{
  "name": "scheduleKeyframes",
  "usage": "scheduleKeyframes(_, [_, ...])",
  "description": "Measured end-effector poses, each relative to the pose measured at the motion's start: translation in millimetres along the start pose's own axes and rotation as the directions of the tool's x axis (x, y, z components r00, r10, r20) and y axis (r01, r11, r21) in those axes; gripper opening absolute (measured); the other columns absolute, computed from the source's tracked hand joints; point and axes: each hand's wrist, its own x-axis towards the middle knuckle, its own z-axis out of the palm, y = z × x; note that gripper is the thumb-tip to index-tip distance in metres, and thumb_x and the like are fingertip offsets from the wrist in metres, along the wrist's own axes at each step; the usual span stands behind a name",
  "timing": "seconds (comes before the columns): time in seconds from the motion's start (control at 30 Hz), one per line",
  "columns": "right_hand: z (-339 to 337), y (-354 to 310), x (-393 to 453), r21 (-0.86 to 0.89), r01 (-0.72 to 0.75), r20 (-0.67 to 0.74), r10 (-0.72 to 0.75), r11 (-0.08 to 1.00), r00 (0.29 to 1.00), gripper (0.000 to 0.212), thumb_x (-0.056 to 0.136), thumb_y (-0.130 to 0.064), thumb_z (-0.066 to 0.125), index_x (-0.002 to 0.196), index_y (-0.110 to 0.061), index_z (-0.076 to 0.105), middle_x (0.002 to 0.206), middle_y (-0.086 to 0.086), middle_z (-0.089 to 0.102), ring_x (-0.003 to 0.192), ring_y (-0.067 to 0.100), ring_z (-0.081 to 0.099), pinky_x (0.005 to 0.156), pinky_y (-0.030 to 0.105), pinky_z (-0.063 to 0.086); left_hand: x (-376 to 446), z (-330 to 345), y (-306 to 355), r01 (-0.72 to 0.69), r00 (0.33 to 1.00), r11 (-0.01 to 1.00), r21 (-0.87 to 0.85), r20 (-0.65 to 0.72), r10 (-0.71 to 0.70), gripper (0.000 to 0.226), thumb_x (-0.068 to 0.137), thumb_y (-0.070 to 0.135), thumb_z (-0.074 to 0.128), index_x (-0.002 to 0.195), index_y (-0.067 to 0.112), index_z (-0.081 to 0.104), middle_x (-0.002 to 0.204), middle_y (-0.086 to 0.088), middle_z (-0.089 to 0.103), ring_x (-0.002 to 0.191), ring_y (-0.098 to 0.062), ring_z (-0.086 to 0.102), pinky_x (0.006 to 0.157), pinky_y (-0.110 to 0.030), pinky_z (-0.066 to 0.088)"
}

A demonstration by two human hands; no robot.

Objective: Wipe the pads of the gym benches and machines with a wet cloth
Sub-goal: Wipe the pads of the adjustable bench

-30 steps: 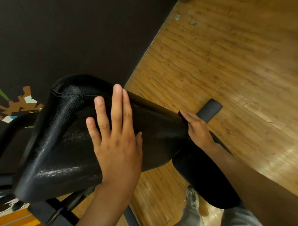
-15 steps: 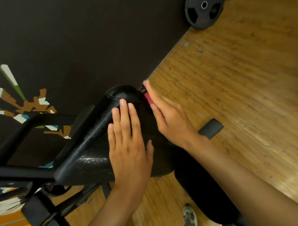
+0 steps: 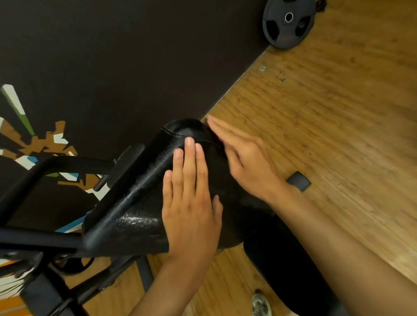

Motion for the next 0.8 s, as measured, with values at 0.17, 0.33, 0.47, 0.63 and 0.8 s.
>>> scheduleKeyframes(0.17, [5.3, 0.4, -3.2, 0.015, 0.054, -0.021, -0.054, 0.998, 0.998, 0.051, 0.100, 0.011, 0.047, 0.149, 0.000, 0.045, 0.156, 0.010, 0.046, 0.148, 0.012, 0.039, 0.121, 0.027, 0.033, -0.6, 1.9, -2.7, -0.008, 1.000, 1.000, -0.004, -0.010, 0.008, 0.117, 0.083, 0.029, 0.078, 0.164, 0.010, -0.004, 0.172, -0.006, -0.011, 0.159, -0.021, -0.010, 0.128, -0.040, 0.004])
scheduleKeyframes(0.33, [5.3, 38.2, -45.0, -0.055, -0.131, -0.016, 0.130, 0.990, 0.991, 0.054, 0.097, 0.012, 0.052, 0.149, -0.005, 0.048, 0.154, 0.007, 0.049, 0.146, 0.013, 0.042, 0.118, 0.044, 0.039, -0.1, 2.2, -1.9, -0.007, 1.000, 1.000, -0.013, -0.025, 0.007, 0.116, 0.084, 0.030, 0.078, 0.164, 0.010, -0.003, 0.172, -0.006, -0.010, 0.159, -0.021, -0.010, 0.128, -0.042, 0.007])
scheduleKeyframes(0.47, [8.6, -4.7, 5.3, 0.020, -0.007, -0.058, 0.008, 1.000, 0.998, 0.049, 0.100, 0.008, 0.047, 0.148, -0.003, 0.048, 0.152, 0.008, 0.051, 0.144, 0.011, 0.043, 0.119, 0.025, 0.035, 0.3, 3.2, 2.4, 0.007, 1.000, 1.000, -0.019, -0.021, -0.008, 0.115, 0.084, 0.032, 0.077, 0.164, 0.009, -0.003, 0.172, -0.008, -0.011, 0.158, -0.023, -0.011, 0.128, -0.043, 0.005])
scheduleKeyframes(0.63, [8.7, 21.4, -19.0, -0.020, -0.020, -0.023, 0.019, 1.000, 1.000, 0.057, 0.095, 0.015, 0.049, 0.149, -0.004, 0.047, 0.154, 0.007, 0.049, 0.146, 0.011, 0.042, 0.120, 0.026, 0.033, 2.4, 5.8, 1.9, 0.010, 1.000, 1.000, -0.008, -0.028, -0.011, 0.115, 0.085, 0.033, 0.076, 0.164, 0.010, -0.005, 0.172, -0.008, -0.012, 0.158, -0.022, -0.013, 0.128, -0.040, -0.003])
scheduleKeyframes(0.8, [2.1, 68.4, -59.7, -0.188, -0.167, 0.116, 0.191, 0.968, 0.975, 0.075, 0.088, 0.020, 0.052, 0.155, -0.013, 0.041, 0.161, 0.003, 0.039, 0.149, 0.017, 0.037, 0.122, 0.037, 0.032, 2.3, 4.9, 3.4, 0.013, 0.999, 1.000, -0.018, -0.037, -0.013, 0.114, 0.086, 0.033, 0.076, 0.164, 0.009, -0.004, 0.172, -0.008, -0.010, 0.158, -0.023, -0.012, 0.128, -0.038, -0.007])
